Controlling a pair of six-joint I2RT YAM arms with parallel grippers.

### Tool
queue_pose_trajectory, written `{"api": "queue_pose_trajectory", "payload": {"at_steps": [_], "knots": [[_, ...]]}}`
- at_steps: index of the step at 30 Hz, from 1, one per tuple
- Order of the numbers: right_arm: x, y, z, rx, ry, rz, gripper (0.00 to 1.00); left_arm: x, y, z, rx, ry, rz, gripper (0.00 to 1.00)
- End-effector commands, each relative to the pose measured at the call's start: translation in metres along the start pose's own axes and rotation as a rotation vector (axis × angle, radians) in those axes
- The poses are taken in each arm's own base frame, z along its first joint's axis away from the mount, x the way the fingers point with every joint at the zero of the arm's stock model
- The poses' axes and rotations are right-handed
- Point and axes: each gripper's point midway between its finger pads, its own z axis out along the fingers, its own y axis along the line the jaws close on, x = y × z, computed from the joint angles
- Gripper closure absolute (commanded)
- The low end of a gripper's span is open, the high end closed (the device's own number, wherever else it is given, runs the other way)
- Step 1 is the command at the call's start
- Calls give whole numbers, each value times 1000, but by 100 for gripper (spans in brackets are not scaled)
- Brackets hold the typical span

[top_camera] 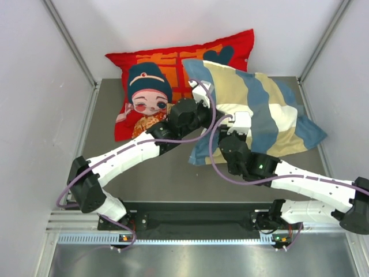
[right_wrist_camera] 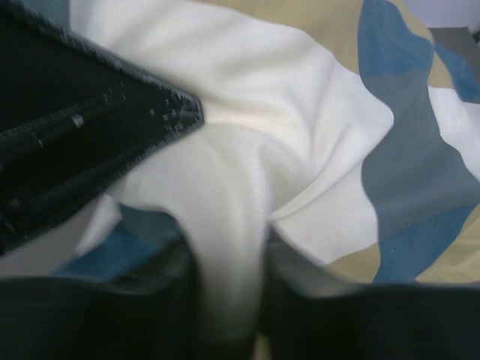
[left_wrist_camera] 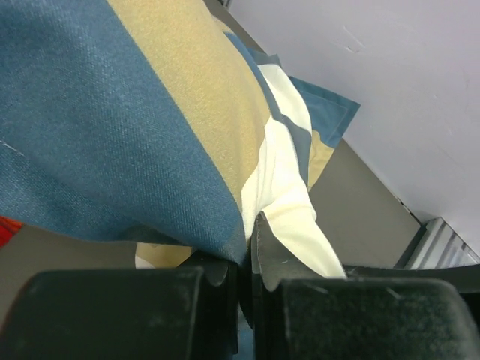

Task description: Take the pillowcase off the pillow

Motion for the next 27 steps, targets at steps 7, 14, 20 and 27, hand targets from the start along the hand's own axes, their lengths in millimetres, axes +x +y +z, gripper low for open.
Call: {"api": "queue_pose_trajectory", "payload": {"at_steps": [7,14,20,27], "knots": [[-23,2,-5,-34,-7,-41,100,-139,-53,-82,133,-368,11,29],[-69,50,-5,-201,-46,-30,100,-170,13,-177,-221,-520,50,14],[-111,149,-8,-478,-73,29,100,-175,60,-265,-466,-603,41,12],[-193,265,-65,-877,-202,150,100,-176,78,-320,-551,-673,6,13]]}}
